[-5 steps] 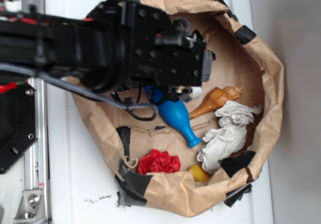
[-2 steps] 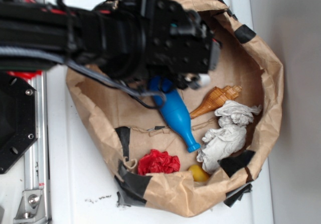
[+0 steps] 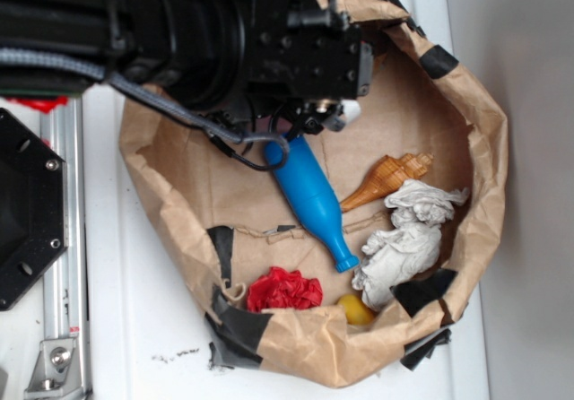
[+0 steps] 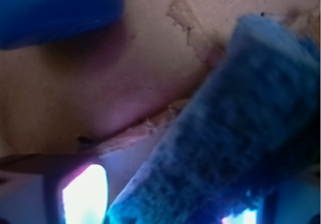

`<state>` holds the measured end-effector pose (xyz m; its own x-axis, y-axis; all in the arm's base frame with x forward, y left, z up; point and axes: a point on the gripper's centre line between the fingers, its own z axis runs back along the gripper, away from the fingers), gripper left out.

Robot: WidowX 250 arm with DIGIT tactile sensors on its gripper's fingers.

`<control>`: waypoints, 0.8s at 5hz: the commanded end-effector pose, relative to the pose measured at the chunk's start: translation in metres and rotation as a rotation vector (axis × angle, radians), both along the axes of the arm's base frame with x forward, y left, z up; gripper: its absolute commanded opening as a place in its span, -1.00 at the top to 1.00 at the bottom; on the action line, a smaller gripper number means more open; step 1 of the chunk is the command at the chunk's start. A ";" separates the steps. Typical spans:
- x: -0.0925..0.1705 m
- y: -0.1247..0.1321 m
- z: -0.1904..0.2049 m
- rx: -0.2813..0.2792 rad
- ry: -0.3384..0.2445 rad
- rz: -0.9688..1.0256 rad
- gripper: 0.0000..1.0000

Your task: Grab the blue sponge.

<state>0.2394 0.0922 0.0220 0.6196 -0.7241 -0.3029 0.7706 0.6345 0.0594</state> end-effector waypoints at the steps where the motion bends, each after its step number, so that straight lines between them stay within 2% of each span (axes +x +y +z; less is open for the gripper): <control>1: 0.002 -0.008 0.012 -0.009 -0.026 -0.010 1.00; 2: 0.002 -0.009 0.017 -0.017 -0.069 0.041 1.00; 3: 0.001 -0.008 0.032 -0.067 -0.165 0.183 1.00; 4: 0.001 -0.020 0.074 -0.128 -0.344 0.327 1.00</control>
<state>0.2398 0.0736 0.0892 0.8716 -0.4901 0.0107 0.4833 0.8627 0.1487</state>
